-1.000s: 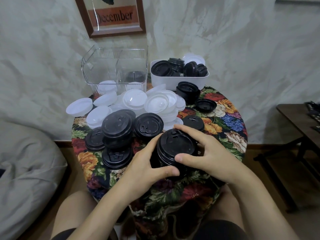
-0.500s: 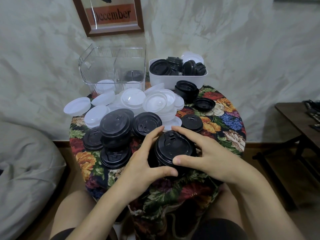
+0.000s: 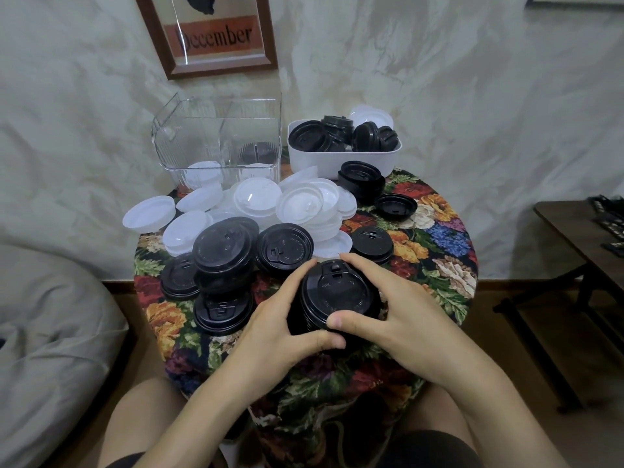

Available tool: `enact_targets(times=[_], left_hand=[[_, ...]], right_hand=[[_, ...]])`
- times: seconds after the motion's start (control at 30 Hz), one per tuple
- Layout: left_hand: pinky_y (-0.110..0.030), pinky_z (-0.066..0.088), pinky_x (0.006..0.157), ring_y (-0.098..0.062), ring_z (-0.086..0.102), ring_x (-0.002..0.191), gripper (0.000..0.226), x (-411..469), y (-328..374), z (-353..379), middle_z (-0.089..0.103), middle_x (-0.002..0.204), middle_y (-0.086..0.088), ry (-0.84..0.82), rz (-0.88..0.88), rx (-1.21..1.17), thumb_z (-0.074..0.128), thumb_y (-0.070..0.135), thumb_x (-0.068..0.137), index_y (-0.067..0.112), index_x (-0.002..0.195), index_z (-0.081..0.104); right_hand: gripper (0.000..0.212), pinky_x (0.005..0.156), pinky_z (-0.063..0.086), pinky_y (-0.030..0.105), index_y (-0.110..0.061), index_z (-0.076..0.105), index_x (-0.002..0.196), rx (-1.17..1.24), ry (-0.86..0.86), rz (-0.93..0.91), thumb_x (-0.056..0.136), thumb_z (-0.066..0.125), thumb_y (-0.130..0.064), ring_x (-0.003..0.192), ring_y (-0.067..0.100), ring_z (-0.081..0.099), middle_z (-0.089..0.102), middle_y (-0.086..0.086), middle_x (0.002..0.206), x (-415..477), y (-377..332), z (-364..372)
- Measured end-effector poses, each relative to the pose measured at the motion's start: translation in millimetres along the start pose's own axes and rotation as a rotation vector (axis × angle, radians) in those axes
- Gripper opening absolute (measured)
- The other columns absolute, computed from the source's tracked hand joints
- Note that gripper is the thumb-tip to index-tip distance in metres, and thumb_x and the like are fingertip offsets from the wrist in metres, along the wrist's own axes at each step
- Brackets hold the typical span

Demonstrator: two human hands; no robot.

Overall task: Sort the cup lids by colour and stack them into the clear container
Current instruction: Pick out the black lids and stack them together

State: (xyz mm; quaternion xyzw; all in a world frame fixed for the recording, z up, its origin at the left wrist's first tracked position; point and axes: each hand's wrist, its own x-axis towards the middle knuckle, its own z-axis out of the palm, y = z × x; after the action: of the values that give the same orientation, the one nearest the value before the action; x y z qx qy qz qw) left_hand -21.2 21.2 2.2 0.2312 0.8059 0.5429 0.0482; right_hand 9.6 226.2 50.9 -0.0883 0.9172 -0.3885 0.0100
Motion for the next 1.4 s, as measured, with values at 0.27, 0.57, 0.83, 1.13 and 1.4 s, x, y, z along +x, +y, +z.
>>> enact_targets(times=[0.27,0.57,0.83,1.13,1.4], left_hand=[[-0.033,0.042,0.107,-0.004,0.056,0.131,0.075,-1.9,5.9,-2.3,0.061,0.139,0.02,-0.025,-0.008,-0.047,0.082,0.045,0.08,0.044,0.145,0.044],[-0.044,0.039,0.116,-0.001,0.051,0.137,0.094,-2.2,-1.0,-3.1,0.056,0.145,0.023,-0.015,-0.037,-0.015,0.084,0.056,0.073,0.049,0.152,0.034],[-0.047,0.041,0.114,-0.006,0.056,0.133,0.088,1.4,-1.8,-2.3,0.062,0.14,0.017,-0.028,-0.048,-0.043,0.088,0.046,0.071,0.04,0.148,0.045],[-0.044,0.042,0.114,-0.005,0.056,0.133,0.086,0.7,-1.7,-3.0,0.061,0.14,0.018,-0.027,-0.04,-0.064,0.086,0.046,0.074,0.042,0.149,0.043],[-0.011,0.035,0.109,0.014,0.041,0.137,0.103,-2.3,0.6,-4.5,0.044,0.143,0.045,-0.067,0.006,-0.062,0.075,0.075,0.071,0.051,0.157,0.025]], right_hand=[[0.1,0.117,0.039,0.034,-0.051,0.027,0.156,0.067,-0.058,-0.063,0.07,0.07,-0.079,0.14,-0.014,0.035,0.036,-0.037,0.153,4.1,9.4,-3.9],[0.085,0.116,0.04,0.035,-0.051,0.044,0.149,0.136,-0.016,-0.069,0.071,0.072,-0.073,0.135,-0.012,0.044,0.049,-0.034,0.146,6.7,15.9,-6.9],[0.085,0.111,0.045,0.036,-0.055,0.045,0.142,0.119,-0.021,-0.051,0.066,0.078,-0.072,0.13,-0.009,0.05,0.056,-0.031,0.138,7.8,14.5,-8.2],[0.08,0.109,0.047,0.038,-0.052,0.049,0.141,0.198,-0.001,-0.043,0.069,0.079,-0.067,0.126,-0.004,0.057,0.061,-0.028,0.134,8.1,15.6,-4.8],[0.089,0.112,0.044,0.031,-0.046,0.042,0.151,0.176,-0.1,-0.041,0.072,0.079,-0.065,0.129,-0.013,0.05,0.052,-0.033,0.142,9.8,18.4,-10.2]])
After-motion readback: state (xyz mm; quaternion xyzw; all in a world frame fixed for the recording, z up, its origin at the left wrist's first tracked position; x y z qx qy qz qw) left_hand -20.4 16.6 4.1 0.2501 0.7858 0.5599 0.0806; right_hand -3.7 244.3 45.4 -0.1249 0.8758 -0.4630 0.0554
